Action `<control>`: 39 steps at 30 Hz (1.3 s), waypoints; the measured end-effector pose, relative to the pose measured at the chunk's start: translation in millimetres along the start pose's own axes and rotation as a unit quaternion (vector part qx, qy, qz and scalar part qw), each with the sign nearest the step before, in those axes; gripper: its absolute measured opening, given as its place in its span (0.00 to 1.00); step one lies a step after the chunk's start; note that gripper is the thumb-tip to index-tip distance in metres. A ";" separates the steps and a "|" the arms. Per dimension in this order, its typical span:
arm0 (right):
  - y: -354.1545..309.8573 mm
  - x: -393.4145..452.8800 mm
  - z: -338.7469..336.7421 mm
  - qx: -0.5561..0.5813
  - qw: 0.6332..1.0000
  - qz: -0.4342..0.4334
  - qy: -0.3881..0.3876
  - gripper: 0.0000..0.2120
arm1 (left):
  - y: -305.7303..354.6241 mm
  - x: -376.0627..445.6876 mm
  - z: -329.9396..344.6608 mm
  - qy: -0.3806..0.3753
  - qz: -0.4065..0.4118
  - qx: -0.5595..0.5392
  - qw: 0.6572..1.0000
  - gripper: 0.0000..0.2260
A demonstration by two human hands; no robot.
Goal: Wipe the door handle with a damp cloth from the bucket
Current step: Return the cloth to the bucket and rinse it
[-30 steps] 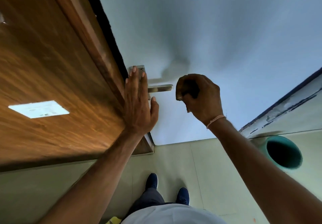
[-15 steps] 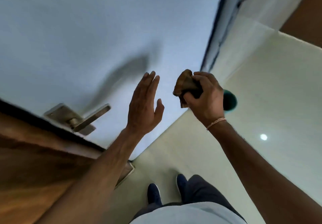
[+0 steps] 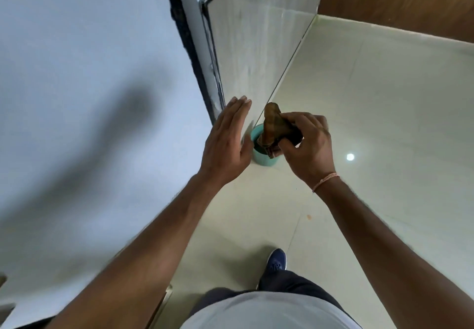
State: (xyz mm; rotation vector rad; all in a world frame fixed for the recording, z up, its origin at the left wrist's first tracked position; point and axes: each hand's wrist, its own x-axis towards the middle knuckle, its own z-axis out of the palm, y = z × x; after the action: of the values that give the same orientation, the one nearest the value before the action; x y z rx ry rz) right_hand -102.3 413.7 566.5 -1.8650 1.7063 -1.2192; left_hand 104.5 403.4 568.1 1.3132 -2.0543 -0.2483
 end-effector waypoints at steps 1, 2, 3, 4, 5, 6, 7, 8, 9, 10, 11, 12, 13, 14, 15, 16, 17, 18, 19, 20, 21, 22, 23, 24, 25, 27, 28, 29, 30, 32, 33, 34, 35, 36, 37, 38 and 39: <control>11.4 12.7 -4.8 0.012 1.000 0.017 -0.015 0.22 | 4.4 14.7 9.1 -0.018 -0.014 -0.014 1.000 0.27; 21.0 25.3 -8.7 0.027 0.998 0.036 -0.033 0.22 | 7.2 28.0 17.1 -0.035 -0.028 -0.028 0.999 0.26; 28.2 36.0 -11.4 0.048 0.996 0.054 -0.052 0.22 | 8.0 38.4 22.5 -0.051 -0.041 -0.043 0.997 0.25; 36.9 49.7 -13.9 0.074 0.992 0.075 -0.071 0.22 | 7.4 51.3 28.5 -0.067 -0.056 -0.061 0.994 0.24; 44.8 63.6 -15.9 0.102 0.986 0.092 -0.090 0.21 | 5.5 64.3 33.9 -0.081 -0.077 -0.083 0.990 0.23; 53.8 77.8 -15.9 0.130 0.980 0.107 -0.107 0.20 | 2.5 78.0 39.1 -0.091 -0.104 -0.108 0.984 0.22; 63.6 91.7 -14.6 0.159 0.972 0.122 -0.121 0.19 | -1.6 92.5 45.0 -0.099 -0.139 -0.139 0.976 0.20; 72.4 102.6 -12.7 0.200 0.960 0.139 -0.135 0.18 | -5.6 105.6 49.8 -0.103 -0.181 -0.177 0.962 0.18; 81.7 115.6 -10.1 0.254 0.942 0.159 -0.150 0.18 | -10.8 120.9 55.6 -0.104 -0.231 -0.227 0.940 0.16; 90.0 127.3 -6.9 0.306 0.921 0.178 -0.162 0.18 | -16.0 134.9 60.6 -0.104 -0.283 -0.286 0.910 0.15; 98.4 139.2 -2.4 0.350 0.900 0.194 -0.173 0.19 | -22.4 148.1 66.1 -0.103 -0.323 -0.345 0.875 0.14; 107.2 151.7 3.0 0.381 0.881 0.210 -0.185 0.21 | -30.5 160.6 72.6 -0.107 -0.349 -0.395 0.843 0.15; 115.0 162.4 8.3 0.405 0.864 0.223 -0.200 0.21 | -38.0 170.9 78.0 -0.118 -0.359 -0.435 0.818 0.15; 124.5 175.8 15.1 0.424 0.846 0.239 -0.217 0.22 | -47.7 183.2 85.2 -0.127 -0.362 -0.467 0.797 0.16; 133.1 189.1 21.3 0.442 0.827 0.257 -0.236 0.22 | -57.6 195.2 93.8 -0.132 -0.361 -0.492 0.781 0.15; 141.2 202.7 27.5 0.454 0.810 0.276 -0.249 0.21 | -67.9 208.1 104.2 -0.130 -0.363 -0.507 0.771 0.14; 149.0 215.6 33.4 0.463 0.794 0.297 -0.258 0.19 | -78.9 221.5 115.6 -0.123 -0.372 -0.512 0.765 0.12; 155.4 225.5 37.9 0.462 0.786 0.317 -0.261 0.17 | -88.5 233.1 124.5 -0.116 -0.382 -0.508 0.763 0.10; 164.9 237.7 42.6 0.453 0.783 0.340 -0.258 0.16 | -99.4 247.1 134.3 -0.112 -0.393 -0.501 0.763 0.08; 174.8 248.3 47.4 0.442 0.782 0.360 -0.251 0.16 | -109.3 258.9 142.9 -0.113 -0.402 -0.495 0.762 0.07; 186.6 259.7 52.7 0.430 0.783 0.381 -0.241 0.16 | -117.8 270.4 151.5 -0.116 -0.408 -0.491 0.761 0.07; 197.5 270.9 56.9 0.416 0.781 0.402 -0.234 0.16 | -125.0 281.4 159.6 -0.120 -0.415 -0.488 0.759 0.07; 205.6 279.4 59.4 0.408 0.775 0.427 -0.227 0.16 | -129.3 290.0 165.2 -0.121 -0.421 -0.482 0.759 0.07; 215.1 288.8 61.4 0.402 0.763 0.452 -0.225 0.16 | -134.2 299.7 172.6 -0.122 -0.429 -0.476 0.758 0.07; 224.4 297.4 63.0 0.400 0.748 0.475 -0.234 0.16 | -138.2 307.6 179.5 -0.124 -0.433 -0.470 0.759 0.07; 250.0 316.2 68.2 0.392 0.707 0.518 -0.280 0.15 | -147.2 319.4 196.5 -0.135 -0.429 -0.459 0.766 0.09; 263.4 324.7 71.1 0.381 0.679 0.543 -0.314 0.16 | -151.2 322.5 204.6 -0.140 -0.423 -0.452 0.773 0.09; 278.3 334.3 75.2 0.360 0.646 0.572 -0.354 0.20 | -155.9 326.2 214.2 -0.141 -0.421 -0.445 0.778 0.10; 292.3 344.4 80.3 0.336 0.609 0.600 -0.396 0.24 | -161.3 330.0 224.2 -0.141 -0.419 -0.438 0.782 0.10; 317.2 362.4 94.2 0.313 0.538 0.642 -0.448 0.32 | -173.6 333.6 244.3 -0.135 -0.424 -0.423 0.789 0.11; 326.9 370.0 102.0 0.311 0.521 0.652 -0.455 0.33 | -179.1 333.9 251.2 -0.133 -0.424 -0.412 0.795 0.11; 340.3 378.6 112.8 0.308 0.516 0.655 -0.458 0.31 | -185.4 333.7 259.9 -0.132 -0.427 -0.400 0.800 0.11; 353.6 387.2 123.9 0.302 0.522 0.652 -0.460 0.27 | -191.9 332.7 268.9 -0.131 -0.430 -0.389 0.804 0.11; 366.2 392.8 135.1 0.298 0.533 0.645 -0.459 0.23 | -198.4 329.7 278.0 -0.128 -0.437 -0.377 0.806 0.10; 378.4 396.6 146.7 0.297 0.548 0.636 -0.455 0.20 | -204.6 325.3 288.0 -0.122 -0.447 -0.364 0.808 0.10; 389.9 398.0 157.9 0.292 0.570 0.624 -0.447 0.18 | -210.9 319.1 297.1 -0.111 -0.459 -0.345 0.811 0.10; 401.0 398.0 170.7 0.289 0.588 0.613 -0.442 0.14 | -217.9 311.9 309.6 -0.100 -0.473 -0.331 0.810 0.09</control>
State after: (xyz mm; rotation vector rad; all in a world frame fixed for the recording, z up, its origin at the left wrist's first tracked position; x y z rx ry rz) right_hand -264.2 -96.7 318.1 -0.3400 1.1870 -0.0705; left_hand -13.2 -27.1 364.6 1.7379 -1.0604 -1.4451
